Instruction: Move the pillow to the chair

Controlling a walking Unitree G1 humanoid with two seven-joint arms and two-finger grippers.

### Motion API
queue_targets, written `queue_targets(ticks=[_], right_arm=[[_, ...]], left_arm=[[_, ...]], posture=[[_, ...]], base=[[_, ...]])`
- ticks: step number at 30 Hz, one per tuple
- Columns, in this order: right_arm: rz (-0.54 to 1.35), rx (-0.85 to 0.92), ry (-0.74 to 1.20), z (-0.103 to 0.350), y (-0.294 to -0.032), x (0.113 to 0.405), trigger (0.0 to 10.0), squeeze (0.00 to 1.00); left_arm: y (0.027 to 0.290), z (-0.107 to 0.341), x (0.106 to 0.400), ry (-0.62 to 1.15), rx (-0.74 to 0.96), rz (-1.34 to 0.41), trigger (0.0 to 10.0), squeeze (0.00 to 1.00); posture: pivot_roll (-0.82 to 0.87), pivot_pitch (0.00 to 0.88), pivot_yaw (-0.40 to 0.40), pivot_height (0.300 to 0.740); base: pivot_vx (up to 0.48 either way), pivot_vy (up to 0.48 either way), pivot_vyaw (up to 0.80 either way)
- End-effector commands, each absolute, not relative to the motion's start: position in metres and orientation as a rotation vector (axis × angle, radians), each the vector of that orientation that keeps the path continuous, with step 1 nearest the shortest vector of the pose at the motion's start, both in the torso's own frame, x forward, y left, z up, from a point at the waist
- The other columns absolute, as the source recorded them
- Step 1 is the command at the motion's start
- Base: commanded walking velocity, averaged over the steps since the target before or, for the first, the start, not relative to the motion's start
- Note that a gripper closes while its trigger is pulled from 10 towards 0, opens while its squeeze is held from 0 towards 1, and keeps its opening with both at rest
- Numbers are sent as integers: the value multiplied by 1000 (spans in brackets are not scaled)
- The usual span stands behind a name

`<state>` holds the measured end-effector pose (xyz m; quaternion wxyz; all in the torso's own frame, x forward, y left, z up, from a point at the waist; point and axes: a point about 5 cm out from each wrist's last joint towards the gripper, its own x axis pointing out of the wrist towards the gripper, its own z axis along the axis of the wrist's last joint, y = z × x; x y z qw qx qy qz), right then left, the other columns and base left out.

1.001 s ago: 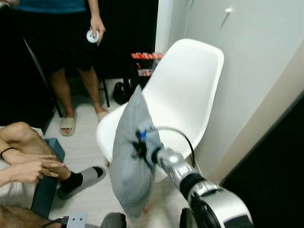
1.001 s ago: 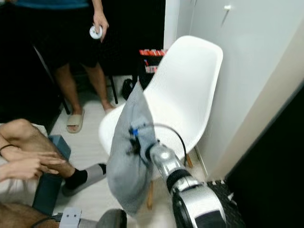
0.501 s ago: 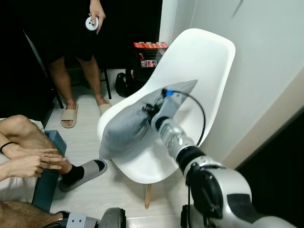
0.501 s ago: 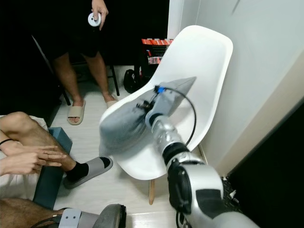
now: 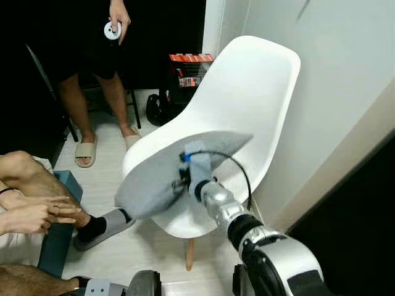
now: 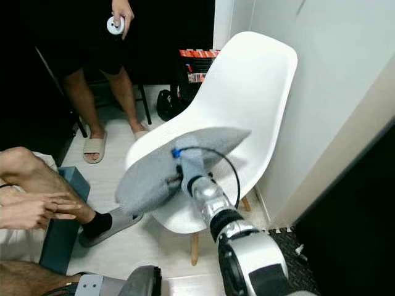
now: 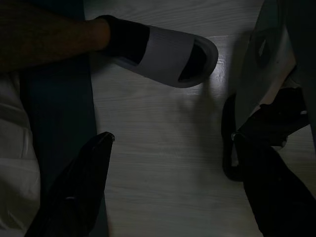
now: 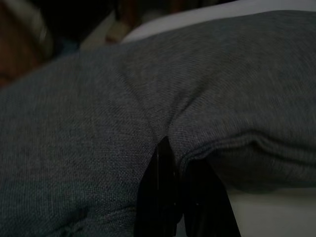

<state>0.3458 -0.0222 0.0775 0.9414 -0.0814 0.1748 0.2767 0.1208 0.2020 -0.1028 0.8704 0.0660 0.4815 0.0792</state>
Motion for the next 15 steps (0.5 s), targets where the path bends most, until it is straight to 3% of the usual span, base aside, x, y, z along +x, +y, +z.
queue_targets(ticks=[1,9,14,15], right_arm=[[630,-194,415,57,-2,324,10000,0],[525,-299,382,62,-11,332,10000,0],[480,-252,361,65,-10,334,10000,0],[414,-170,350,70,-13,339,10000,0]], left_arm=[[171,-112,103,1086,111,44,10000,0],[171,-113,102,1091,112,45,10000,0],[171,-113,101,1091,109,47,10000,0],[170,-113,101,1092,110,43,10000,0]], posture=[[78,132,-96,579],[85,127,-107,579],[83,135,-112,579],[82,138,-113,579]], base=[[0,0,0],[0,0,0],[0,0,0],[0,0,0]])
